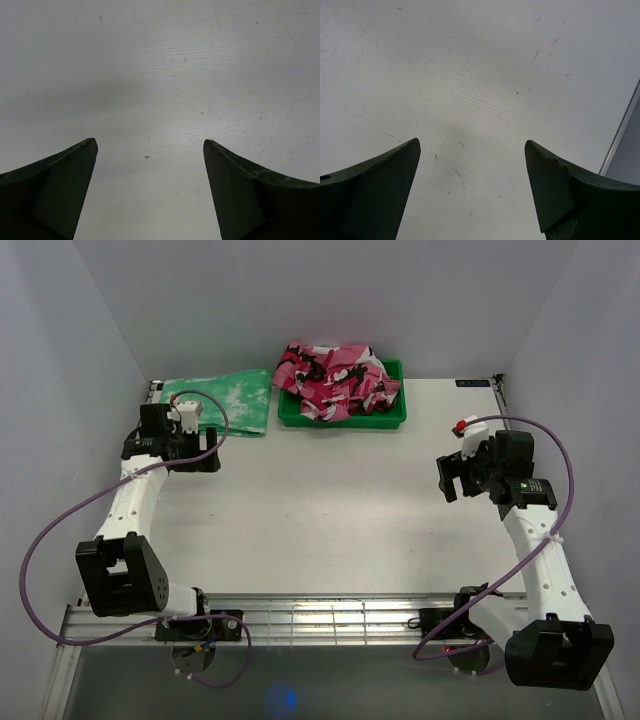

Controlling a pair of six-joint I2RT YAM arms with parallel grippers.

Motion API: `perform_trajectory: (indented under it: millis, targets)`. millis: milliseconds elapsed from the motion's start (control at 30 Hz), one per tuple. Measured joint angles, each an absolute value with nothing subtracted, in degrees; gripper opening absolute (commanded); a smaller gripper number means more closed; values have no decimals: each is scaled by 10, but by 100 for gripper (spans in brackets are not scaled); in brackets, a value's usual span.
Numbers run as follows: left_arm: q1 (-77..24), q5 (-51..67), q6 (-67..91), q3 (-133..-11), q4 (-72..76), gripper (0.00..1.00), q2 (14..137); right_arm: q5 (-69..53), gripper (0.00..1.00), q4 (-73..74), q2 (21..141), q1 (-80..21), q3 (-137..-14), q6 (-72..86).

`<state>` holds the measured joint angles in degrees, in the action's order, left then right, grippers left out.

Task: Fold and stack the trousers
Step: Grab the trousers from the pile

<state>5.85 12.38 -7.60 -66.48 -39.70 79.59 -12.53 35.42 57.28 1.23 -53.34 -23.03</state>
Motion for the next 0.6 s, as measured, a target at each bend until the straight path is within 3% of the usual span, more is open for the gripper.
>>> perform_trajectory:
  millis: [133,300,600]
  targets:
    - [57,132,-63,-728,-402,98,848,-126,90,340,589,12,-548,-220]
    - [23,144,-13,-922,-385,98,991,-128,90,335,618,12,-568,-207]
    - [-157,157,90,-1191,-329,98,1230,-137,90,329,662,12,-628,-179]
